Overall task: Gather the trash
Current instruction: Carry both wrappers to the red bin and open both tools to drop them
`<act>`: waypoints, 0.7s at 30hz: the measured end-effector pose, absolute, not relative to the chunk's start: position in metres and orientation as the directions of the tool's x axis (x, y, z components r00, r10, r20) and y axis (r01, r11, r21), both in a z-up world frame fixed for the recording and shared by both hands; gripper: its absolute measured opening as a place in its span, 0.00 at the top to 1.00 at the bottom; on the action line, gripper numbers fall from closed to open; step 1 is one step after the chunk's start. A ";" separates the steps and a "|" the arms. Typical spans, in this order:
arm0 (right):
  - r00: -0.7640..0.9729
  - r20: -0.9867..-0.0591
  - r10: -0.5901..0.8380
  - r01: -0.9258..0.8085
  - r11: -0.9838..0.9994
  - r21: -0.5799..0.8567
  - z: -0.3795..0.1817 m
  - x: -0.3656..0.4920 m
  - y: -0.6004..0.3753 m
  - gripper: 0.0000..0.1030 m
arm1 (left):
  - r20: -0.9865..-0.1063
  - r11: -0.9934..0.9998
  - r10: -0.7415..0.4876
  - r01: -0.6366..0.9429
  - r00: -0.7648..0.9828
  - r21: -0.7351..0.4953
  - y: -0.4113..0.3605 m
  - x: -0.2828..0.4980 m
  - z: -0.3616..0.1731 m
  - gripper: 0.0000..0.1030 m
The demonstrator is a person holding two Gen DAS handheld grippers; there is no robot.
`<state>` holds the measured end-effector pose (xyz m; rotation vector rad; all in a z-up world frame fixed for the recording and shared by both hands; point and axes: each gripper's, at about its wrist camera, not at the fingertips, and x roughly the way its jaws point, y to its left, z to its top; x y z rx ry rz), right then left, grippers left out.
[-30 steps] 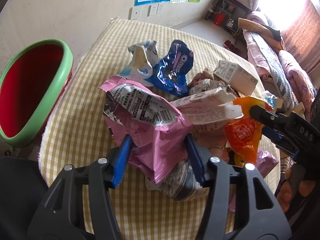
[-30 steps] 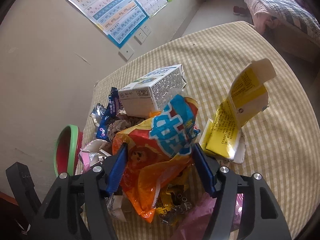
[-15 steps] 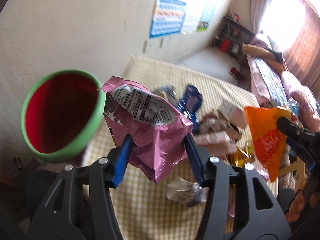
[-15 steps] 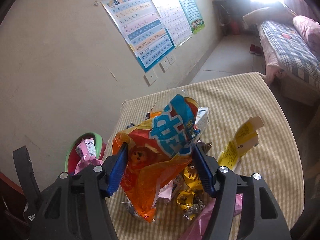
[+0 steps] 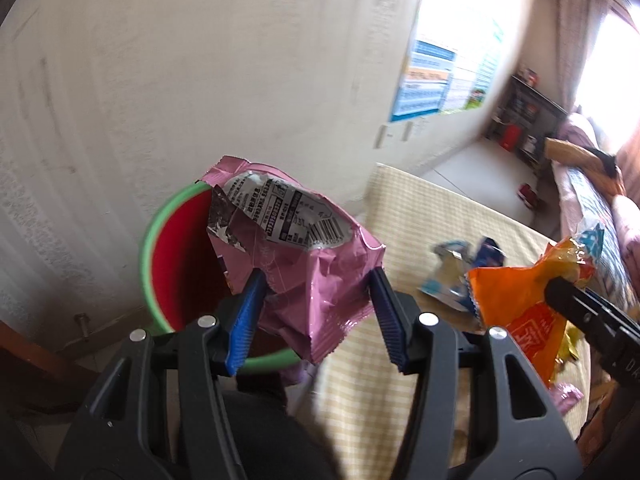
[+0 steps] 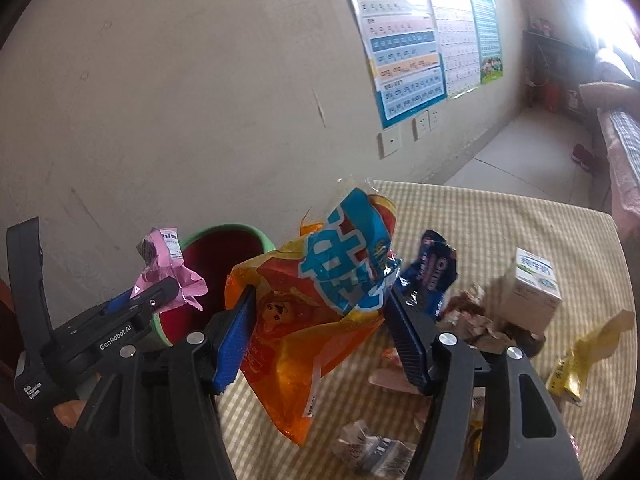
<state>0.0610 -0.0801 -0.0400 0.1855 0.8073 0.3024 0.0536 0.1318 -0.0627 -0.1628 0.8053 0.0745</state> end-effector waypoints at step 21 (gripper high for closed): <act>0.617 -0.709 0.343 -0.307 0.934 0.185 -0.065 0.143 0.042 0.33 | -0.771 0.957 -0.009 -0.218 0.636 -0.191 0.194 0.086 -0.094 0.34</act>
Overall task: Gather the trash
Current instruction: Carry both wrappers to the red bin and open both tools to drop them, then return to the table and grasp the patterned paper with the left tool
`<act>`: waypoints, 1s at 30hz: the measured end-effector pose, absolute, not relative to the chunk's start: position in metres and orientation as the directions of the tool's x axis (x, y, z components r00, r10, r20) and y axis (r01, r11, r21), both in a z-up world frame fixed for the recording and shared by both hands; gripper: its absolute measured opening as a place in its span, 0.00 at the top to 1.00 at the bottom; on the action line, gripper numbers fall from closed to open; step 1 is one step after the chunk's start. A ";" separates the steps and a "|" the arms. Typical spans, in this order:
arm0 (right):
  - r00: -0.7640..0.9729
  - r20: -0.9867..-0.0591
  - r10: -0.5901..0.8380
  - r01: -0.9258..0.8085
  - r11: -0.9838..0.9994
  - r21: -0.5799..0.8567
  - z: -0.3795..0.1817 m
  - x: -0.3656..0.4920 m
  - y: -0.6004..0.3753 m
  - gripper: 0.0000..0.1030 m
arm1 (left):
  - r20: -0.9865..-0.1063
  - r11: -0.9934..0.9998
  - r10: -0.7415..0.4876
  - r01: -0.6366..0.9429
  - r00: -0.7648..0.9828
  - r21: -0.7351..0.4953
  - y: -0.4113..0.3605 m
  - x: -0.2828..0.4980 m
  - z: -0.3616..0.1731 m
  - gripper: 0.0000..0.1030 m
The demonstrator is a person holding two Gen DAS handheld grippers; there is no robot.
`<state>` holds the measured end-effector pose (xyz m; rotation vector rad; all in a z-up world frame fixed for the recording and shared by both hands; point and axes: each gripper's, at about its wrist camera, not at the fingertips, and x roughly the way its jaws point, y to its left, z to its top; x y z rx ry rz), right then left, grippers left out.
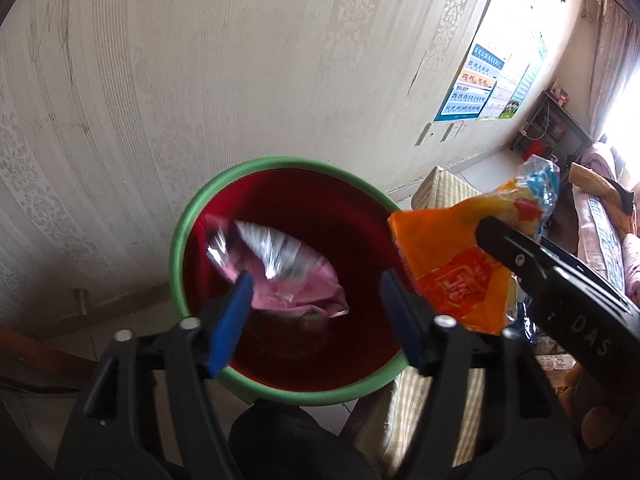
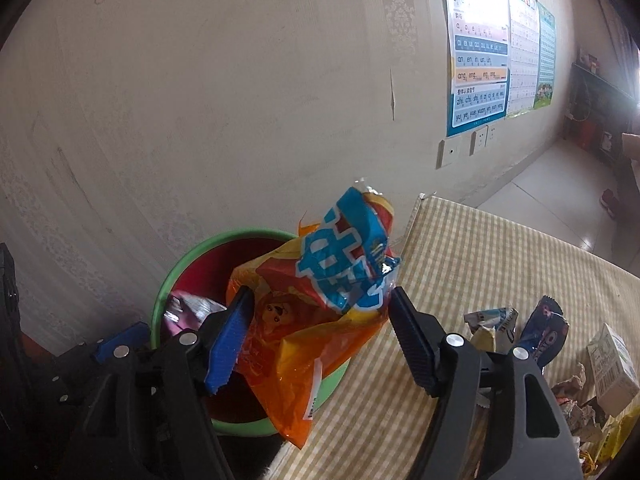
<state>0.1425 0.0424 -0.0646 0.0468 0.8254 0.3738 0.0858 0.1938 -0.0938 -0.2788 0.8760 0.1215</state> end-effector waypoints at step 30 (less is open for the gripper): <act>0.711 -0.663 0.233 -0.098 0.967 0.235 -0.035 0.018 -0.140 0.25 | -0.744 0.982 -0.171 0.054 0.646 -0.179 0.071 0.030 -0.071 0.25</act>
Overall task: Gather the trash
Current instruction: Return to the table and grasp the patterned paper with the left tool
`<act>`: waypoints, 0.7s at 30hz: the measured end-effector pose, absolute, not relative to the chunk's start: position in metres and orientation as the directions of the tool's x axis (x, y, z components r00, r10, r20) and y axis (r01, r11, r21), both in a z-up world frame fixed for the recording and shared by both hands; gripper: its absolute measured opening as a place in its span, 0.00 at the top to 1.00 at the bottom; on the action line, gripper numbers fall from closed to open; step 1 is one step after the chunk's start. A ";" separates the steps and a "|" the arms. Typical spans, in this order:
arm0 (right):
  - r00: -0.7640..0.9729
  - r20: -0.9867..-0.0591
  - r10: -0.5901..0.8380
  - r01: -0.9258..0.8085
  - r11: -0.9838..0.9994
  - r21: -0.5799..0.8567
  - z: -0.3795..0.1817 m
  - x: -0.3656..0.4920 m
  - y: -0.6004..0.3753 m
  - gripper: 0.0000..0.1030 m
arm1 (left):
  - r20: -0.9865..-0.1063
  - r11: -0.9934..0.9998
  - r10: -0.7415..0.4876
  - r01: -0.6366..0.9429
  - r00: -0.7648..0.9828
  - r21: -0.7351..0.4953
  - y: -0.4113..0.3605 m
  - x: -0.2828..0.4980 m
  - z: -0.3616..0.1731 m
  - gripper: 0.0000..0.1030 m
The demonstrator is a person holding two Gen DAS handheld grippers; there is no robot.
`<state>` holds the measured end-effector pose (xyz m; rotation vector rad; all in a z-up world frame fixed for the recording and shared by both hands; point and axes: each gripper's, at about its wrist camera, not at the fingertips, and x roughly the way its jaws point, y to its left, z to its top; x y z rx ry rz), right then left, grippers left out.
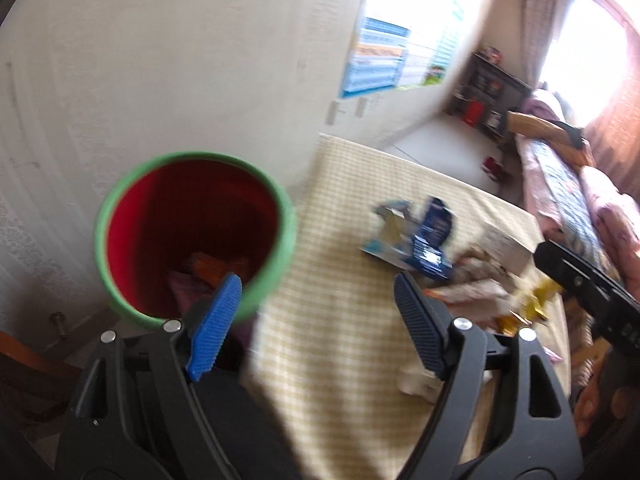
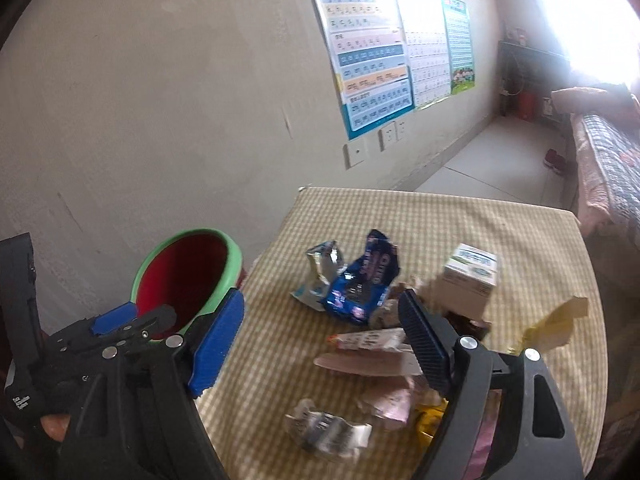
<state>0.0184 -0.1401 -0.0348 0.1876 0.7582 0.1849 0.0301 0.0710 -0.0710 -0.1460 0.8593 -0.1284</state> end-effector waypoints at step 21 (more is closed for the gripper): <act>0.626 -0.775 0.086 0.228 0.930 0.288 -0.101 -0.039 -0.268 0.24 | -0.899 0.944 -0.261 0.290 0.351 -0.160 -0.060 0.017 -0.158 0.14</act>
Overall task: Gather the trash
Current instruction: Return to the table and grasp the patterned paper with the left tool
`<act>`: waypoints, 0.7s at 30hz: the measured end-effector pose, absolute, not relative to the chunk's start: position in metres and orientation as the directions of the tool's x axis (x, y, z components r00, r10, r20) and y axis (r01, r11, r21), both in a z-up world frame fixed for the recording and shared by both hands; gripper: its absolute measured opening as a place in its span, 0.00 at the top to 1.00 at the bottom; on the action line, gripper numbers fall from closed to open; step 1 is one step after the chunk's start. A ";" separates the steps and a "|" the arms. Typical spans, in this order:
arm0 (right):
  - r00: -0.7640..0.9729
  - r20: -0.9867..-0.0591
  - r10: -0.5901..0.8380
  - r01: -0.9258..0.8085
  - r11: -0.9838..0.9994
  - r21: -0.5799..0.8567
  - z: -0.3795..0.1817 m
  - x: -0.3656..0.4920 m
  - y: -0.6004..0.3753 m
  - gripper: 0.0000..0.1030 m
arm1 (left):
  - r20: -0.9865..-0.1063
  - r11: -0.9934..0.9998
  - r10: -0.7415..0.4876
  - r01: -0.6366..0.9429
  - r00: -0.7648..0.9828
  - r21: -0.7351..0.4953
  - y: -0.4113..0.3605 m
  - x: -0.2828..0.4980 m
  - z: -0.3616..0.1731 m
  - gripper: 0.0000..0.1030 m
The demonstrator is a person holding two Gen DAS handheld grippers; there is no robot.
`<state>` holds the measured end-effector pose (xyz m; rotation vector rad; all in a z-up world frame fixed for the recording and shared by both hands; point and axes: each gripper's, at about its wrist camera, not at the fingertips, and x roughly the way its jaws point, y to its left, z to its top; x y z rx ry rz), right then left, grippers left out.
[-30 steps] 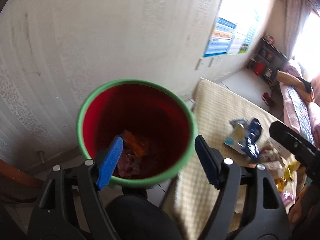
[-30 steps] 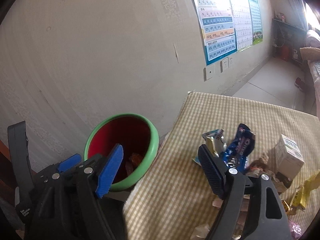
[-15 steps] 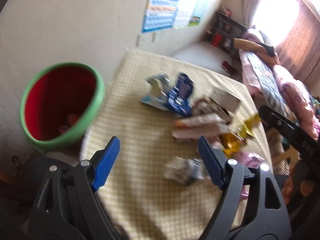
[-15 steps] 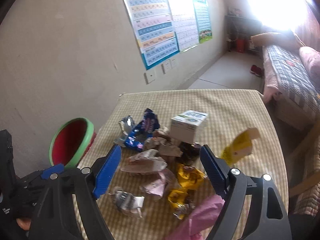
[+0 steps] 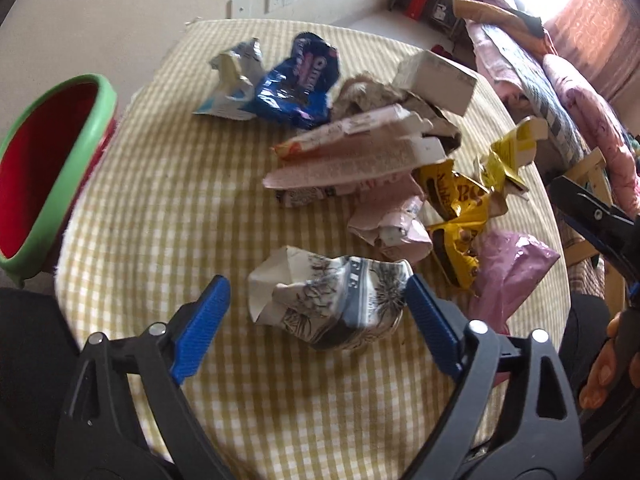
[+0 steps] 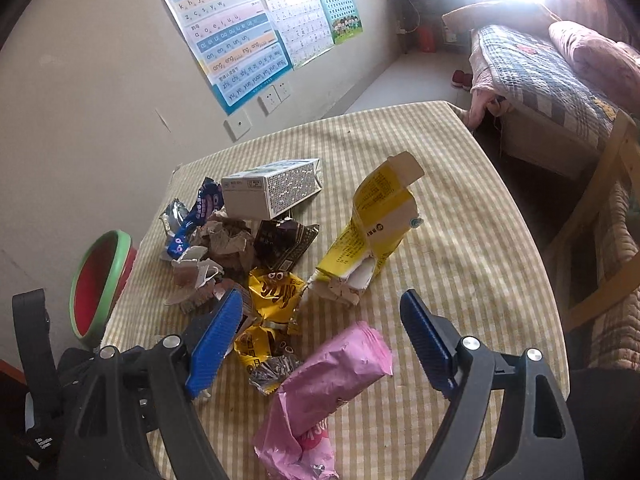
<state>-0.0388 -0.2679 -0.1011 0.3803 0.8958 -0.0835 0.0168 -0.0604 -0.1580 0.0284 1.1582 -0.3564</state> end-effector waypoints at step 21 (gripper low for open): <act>0.584 -0.804 0.112 0.207 0.937 0.281 -0.115 -0.031 -0.260 0.24 | -0.884 0.931 -0.314 0.293 0.345 -0.217 -0.054 0.014 -0.157 0.34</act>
